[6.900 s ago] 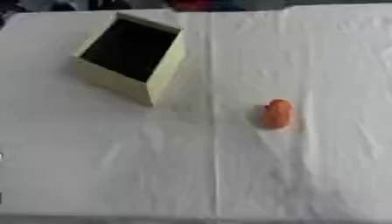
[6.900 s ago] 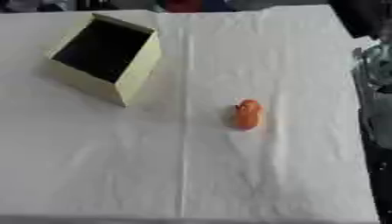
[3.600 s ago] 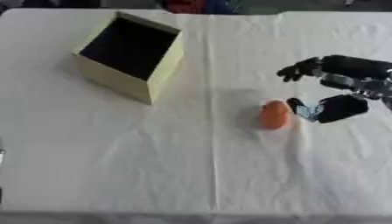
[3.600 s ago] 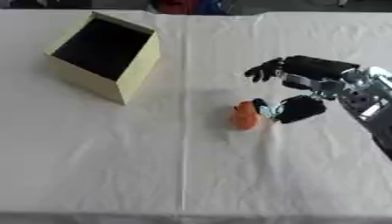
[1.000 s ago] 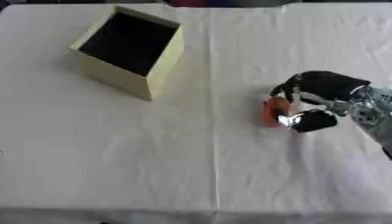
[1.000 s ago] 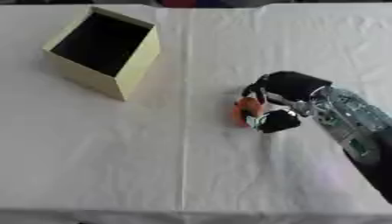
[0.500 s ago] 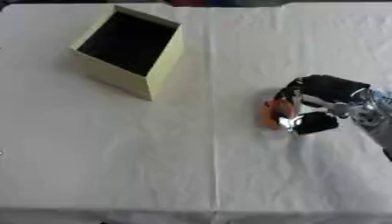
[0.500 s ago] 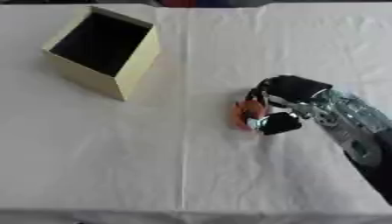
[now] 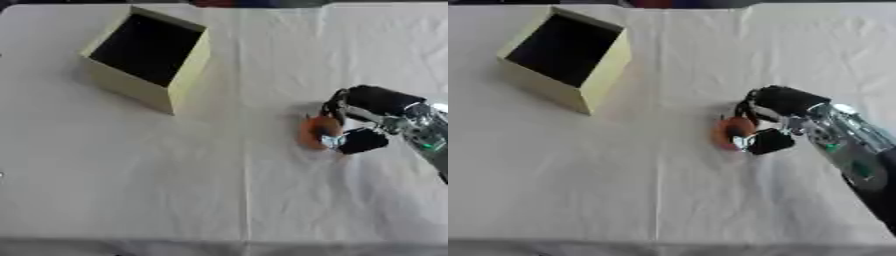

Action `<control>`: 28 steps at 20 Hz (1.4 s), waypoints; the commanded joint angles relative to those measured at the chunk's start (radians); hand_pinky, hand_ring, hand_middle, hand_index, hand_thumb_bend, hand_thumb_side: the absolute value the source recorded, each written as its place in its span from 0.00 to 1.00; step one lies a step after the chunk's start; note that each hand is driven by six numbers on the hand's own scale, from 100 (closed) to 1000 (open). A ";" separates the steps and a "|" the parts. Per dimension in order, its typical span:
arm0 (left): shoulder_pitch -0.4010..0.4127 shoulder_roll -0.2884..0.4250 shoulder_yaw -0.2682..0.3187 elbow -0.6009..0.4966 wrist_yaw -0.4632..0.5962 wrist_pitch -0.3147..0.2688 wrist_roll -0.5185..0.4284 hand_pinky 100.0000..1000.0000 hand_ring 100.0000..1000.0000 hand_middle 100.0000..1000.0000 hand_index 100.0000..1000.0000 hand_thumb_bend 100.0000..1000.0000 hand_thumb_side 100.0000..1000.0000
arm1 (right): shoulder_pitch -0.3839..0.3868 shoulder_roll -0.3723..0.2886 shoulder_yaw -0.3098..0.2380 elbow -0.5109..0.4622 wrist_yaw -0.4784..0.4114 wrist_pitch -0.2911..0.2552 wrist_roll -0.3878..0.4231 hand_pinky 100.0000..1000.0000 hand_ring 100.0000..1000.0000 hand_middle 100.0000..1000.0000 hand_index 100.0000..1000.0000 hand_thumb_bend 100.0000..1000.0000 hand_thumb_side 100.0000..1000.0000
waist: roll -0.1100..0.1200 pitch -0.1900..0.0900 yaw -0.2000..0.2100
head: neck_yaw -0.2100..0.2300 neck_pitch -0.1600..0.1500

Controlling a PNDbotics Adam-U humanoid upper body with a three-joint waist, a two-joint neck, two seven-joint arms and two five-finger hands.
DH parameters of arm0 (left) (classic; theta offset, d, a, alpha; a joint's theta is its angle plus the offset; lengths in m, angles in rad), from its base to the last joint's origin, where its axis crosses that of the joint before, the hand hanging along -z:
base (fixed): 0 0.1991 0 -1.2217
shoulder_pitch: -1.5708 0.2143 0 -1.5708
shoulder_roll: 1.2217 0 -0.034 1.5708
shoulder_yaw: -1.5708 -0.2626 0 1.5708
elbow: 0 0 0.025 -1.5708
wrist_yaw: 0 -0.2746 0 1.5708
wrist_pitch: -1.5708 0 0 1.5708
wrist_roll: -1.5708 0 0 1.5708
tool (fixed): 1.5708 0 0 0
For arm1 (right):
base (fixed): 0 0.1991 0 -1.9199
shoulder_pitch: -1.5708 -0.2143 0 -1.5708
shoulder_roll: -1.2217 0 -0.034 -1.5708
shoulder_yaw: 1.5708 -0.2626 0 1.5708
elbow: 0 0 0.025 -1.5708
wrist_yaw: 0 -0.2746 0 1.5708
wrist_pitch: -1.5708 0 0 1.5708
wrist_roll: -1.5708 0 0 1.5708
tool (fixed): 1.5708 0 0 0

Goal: Pick up objects on the table and place them in the box.

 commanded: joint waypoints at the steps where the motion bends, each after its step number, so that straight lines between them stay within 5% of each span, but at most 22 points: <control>1: -0.005 0.010 0.007 -0.019 -0.002 0.001 -0.006 0.47 0.57 0.61 0.72 0.00 0.64 | -0.009 -0.024 -0.018 -0.022 -0.034 0.021 -0.040 0.78 0.67 0.30 0.60 0.00 0.37 | 0.001 -0.013 -0.001 | 0.002 0.005; 5: -0.004 0.009 0.007 -0.019 -0.002 0.003 -0.009 0.48 0.57 0.61 0.73 0.00 0.64 | -0.017 -0.017 -0.025 -0.042 -0.077 0.057 -0.066 0.77 0.65 0.30 0.61 0.00 0.00 | 0.000 -0.016 -0.003 | 0.001 0.005; 17: 0.000 0.009 0.007 -0.019 -0.001 0.009 -0.015 0.48 0.57 0.60 0.73 0.00 0.64 | -0.104 0.022 -0.053 -0.149 -0.255 0.205 -0.031 0.75 0.62 0.30 0.64 0.00 0.00 | -0.002 -0.020 -0.004 | -0.001 0.005; 28: -0.007 0.009 0.001 -0.019 0.003 0.010 -0.027 0.48 0.57 0.60 0.73 0.00 0.64 | -0.333 0.199 -0.029 -0.121 -0.135 0.198 0.001 0.78 0.62 0.31 0.65 0.00 0.00 | -0.005 -0.026 0.012 | -0.015 -0.003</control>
